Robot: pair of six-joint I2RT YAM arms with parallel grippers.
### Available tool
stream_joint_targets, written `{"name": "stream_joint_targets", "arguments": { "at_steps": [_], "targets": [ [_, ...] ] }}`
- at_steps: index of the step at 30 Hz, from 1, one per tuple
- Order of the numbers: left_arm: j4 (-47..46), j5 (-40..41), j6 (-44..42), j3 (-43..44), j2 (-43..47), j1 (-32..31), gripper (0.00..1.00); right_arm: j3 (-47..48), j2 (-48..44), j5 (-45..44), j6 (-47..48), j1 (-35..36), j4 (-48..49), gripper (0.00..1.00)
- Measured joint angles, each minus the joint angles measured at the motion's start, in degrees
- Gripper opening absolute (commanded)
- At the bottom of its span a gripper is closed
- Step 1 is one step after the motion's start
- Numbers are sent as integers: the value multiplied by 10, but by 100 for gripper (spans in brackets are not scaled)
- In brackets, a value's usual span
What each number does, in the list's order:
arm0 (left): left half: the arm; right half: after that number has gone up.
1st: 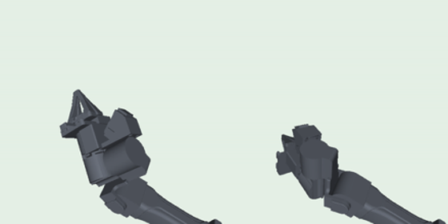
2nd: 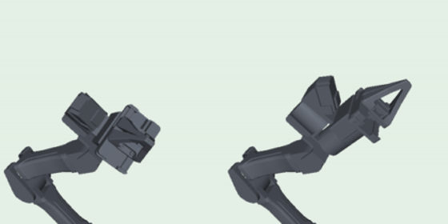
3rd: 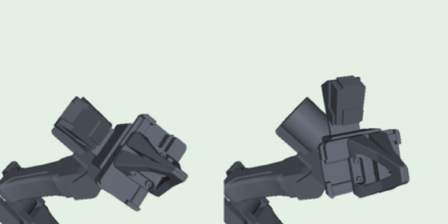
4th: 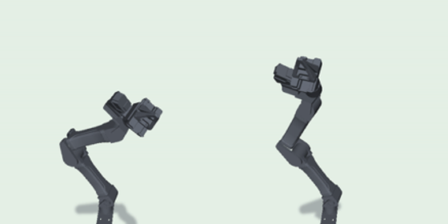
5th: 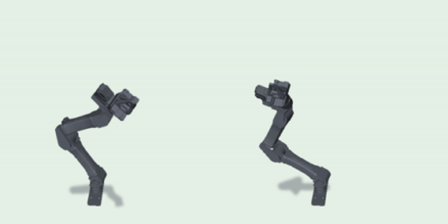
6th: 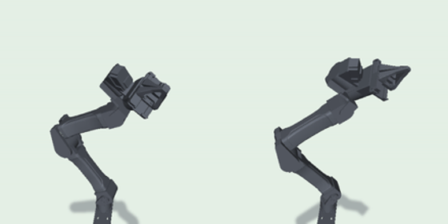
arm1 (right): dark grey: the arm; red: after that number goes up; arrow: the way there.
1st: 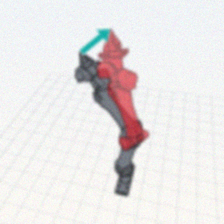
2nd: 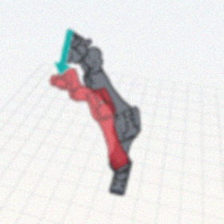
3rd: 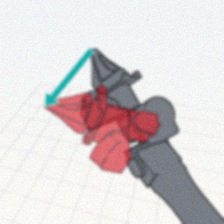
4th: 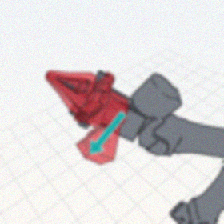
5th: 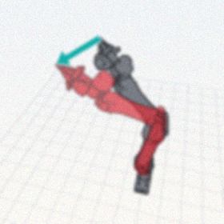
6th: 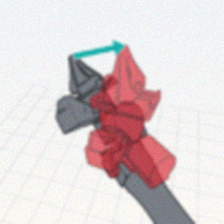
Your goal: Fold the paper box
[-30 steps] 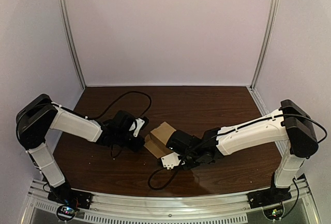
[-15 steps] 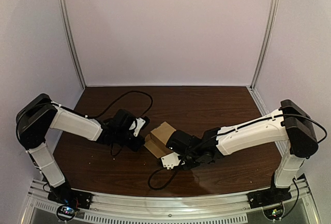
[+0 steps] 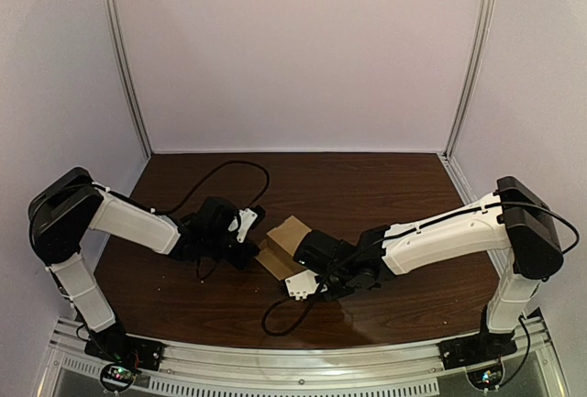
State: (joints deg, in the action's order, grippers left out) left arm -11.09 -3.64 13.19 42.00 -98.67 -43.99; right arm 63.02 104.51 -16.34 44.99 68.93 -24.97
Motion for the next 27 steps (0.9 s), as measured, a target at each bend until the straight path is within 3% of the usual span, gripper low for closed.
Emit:
{"name": "stream_joint_targets", "arguments": {
  "at_steps": [6,27],
  "targets": [
    [0,2,-1,0,0,1,0,1,0,0,0,0,-1,38],
    [16,22,-24,4,6,-8,0,1,1,0,0,0,-1,38]
  ]
}}
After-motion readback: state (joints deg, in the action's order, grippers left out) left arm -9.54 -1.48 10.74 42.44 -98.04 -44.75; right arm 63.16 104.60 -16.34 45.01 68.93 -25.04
